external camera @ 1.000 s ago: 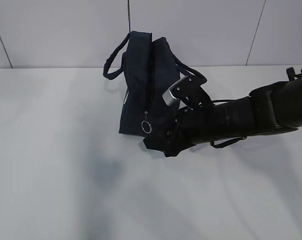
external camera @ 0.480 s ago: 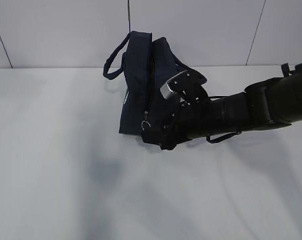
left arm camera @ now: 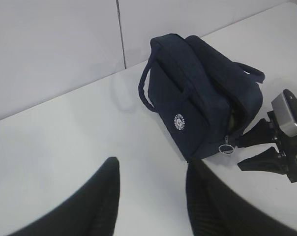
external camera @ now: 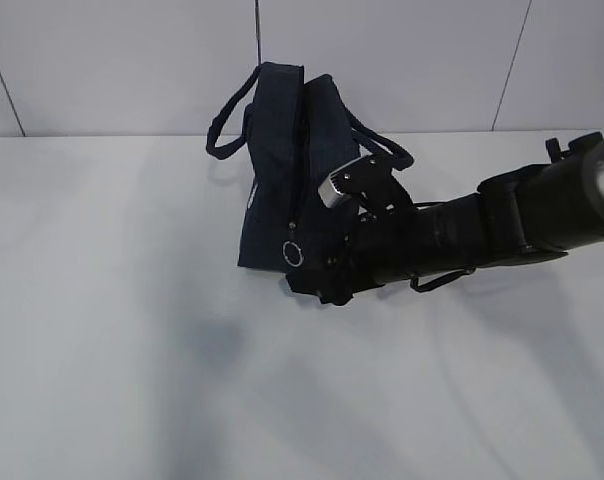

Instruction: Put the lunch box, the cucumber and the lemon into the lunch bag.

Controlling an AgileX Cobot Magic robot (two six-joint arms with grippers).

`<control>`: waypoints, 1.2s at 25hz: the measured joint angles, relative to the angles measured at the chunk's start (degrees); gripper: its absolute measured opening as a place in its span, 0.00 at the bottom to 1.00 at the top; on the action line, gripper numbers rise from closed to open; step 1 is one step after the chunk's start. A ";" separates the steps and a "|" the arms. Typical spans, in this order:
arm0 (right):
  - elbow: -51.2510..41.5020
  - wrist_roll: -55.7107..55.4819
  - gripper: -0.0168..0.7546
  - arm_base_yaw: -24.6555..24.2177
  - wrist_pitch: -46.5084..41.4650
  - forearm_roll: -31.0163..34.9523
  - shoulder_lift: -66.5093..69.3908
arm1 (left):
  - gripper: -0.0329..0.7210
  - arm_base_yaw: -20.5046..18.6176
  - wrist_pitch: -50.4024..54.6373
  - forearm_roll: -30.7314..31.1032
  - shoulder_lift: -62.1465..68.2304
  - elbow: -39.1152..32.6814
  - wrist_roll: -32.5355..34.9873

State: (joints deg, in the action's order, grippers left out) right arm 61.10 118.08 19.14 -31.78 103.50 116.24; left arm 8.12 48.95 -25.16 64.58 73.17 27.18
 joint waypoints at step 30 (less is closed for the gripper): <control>6.77 -3.75 0.39 0.00 -3.02 0.00 5.30 | 0.44 0.00 0.00 0.10 0.00 0.00 0.00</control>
State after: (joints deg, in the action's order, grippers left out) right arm 67.86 114.34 19.14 -34.80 103.50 121.53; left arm 8.12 48.95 -25.06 64.58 73.17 27.18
